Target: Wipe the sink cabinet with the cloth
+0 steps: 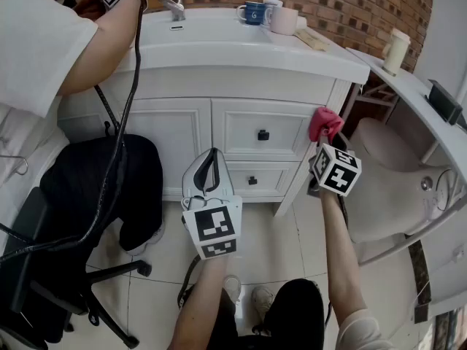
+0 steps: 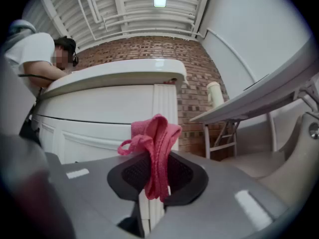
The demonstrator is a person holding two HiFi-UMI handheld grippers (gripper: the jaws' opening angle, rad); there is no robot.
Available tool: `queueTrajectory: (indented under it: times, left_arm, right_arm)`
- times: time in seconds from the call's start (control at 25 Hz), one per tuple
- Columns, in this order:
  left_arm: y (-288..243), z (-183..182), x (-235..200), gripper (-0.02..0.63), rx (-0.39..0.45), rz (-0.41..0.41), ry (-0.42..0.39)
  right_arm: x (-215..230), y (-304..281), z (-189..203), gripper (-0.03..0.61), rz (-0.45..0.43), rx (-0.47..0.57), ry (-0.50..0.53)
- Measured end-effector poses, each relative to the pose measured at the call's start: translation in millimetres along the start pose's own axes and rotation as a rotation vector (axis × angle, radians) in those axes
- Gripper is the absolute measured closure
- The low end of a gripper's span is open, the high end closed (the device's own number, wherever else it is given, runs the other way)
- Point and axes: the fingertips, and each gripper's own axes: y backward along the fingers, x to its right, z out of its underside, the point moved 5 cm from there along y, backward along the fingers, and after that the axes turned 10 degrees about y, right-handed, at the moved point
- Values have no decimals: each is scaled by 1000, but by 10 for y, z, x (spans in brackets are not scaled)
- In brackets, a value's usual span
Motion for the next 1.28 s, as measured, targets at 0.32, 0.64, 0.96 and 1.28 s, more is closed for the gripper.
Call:
queueTrajectory:
  times: [0.32,0.64,0.96,1.28]
  left_arm:
    - [-80,79,-69,607,28,-82,143]
    - [67,-3,-290,601,60,-137,148]
    - [22,66,-347,601,21,-132,132]
    - [-18,213,-209,601,-28,-109,133]
  right_arm:
    - [-1060,247,-122,513,-200,121,-49]
    - [-2465,435,-131,514,-647,166,-33]
    - [-2002,118,184,515,-471,74,63]
    - [-702,5,461,514,-200,24,59]
